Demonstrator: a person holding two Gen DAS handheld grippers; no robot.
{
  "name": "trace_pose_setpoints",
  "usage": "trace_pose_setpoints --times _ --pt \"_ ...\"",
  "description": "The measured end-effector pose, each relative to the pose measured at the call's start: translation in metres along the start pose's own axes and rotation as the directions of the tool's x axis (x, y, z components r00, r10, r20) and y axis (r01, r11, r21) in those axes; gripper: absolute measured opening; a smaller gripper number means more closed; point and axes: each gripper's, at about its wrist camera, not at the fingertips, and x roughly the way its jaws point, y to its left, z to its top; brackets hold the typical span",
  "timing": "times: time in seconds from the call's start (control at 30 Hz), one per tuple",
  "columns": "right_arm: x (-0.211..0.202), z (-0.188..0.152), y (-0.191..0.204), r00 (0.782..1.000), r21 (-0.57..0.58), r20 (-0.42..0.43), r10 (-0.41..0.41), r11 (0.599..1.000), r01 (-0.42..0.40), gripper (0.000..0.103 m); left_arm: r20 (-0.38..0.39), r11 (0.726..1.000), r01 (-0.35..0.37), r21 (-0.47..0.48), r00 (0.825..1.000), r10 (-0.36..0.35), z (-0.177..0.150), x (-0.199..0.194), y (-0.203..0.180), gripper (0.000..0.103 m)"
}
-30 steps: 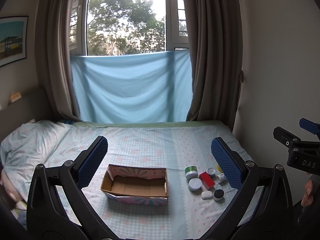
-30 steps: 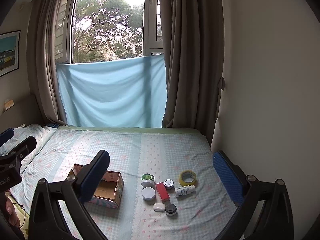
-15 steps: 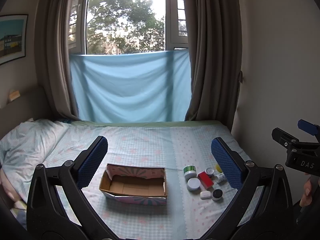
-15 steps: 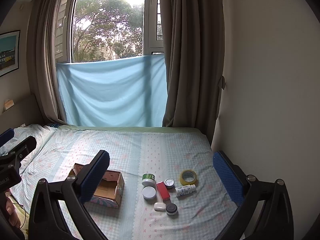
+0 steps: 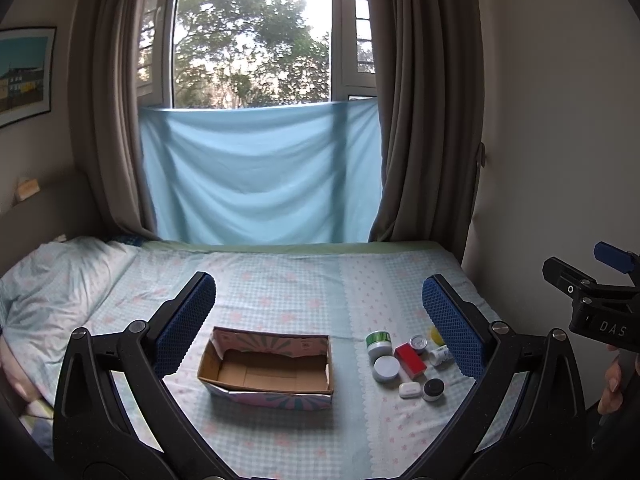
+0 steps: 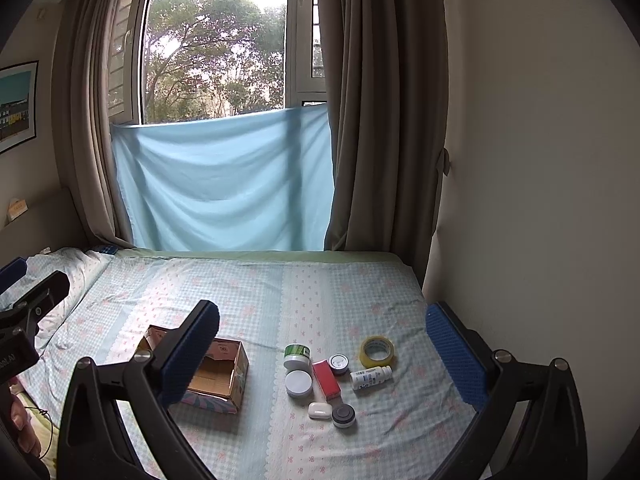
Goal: Organize rigid objects
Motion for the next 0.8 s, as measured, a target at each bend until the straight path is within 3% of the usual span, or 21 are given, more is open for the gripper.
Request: trace_pose_setpoints --times 0.8 --pt "0.006 -0.003 -0.004 1.0 0.013 -0.009 -0.001 1.0 0.001 0.103 -0.021 1.0 0.009 -0.012 1.0 -0.009 0.001 0.012 0.005 0.103"
